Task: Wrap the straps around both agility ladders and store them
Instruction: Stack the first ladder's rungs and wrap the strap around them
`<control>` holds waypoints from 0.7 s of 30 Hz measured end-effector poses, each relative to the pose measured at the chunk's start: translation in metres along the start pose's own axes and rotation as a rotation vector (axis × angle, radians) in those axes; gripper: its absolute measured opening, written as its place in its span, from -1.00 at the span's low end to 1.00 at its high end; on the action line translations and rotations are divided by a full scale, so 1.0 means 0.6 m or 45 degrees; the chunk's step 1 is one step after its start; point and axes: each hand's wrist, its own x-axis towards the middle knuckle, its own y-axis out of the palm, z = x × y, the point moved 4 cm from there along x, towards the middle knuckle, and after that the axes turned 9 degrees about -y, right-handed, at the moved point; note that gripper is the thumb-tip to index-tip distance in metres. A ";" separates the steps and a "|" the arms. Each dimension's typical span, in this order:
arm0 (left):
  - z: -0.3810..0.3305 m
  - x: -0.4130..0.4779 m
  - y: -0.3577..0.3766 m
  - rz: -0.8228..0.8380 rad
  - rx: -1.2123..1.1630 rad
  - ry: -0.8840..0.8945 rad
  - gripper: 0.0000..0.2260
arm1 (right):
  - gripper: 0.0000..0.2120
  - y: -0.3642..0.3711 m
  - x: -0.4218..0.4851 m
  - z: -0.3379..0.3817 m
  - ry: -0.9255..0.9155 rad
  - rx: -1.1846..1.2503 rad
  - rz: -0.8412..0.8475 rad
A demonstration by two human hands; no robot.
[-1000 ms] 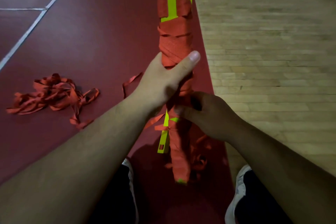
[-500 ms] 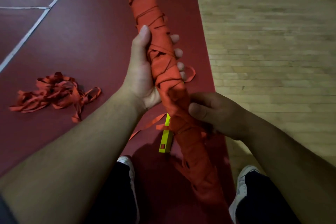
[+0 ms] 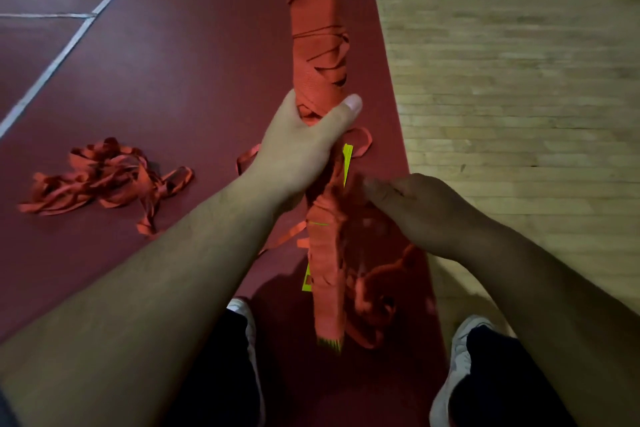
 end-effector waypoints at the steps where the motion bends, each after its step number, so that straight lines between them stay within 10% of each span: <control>1: 0.002 0.005 -0.008 -0.077 0.046 0.004 -0.71 | -0.46 0.000 -0.002 0.000 -0.007 -0.032 0.039; 16: 0.005 0.008 -0.016 0.082 0.226 -0.214 -0.58 | -0.85 -0.036 0.002 -0.013 -0.109 -0.027 -0.486; 21: 0.007 0.003 -0.002 0.146 -0.244 -0.232 -0.72 | -0.90 -0.017 0.009 -0.041 0.006 0.115 -0.252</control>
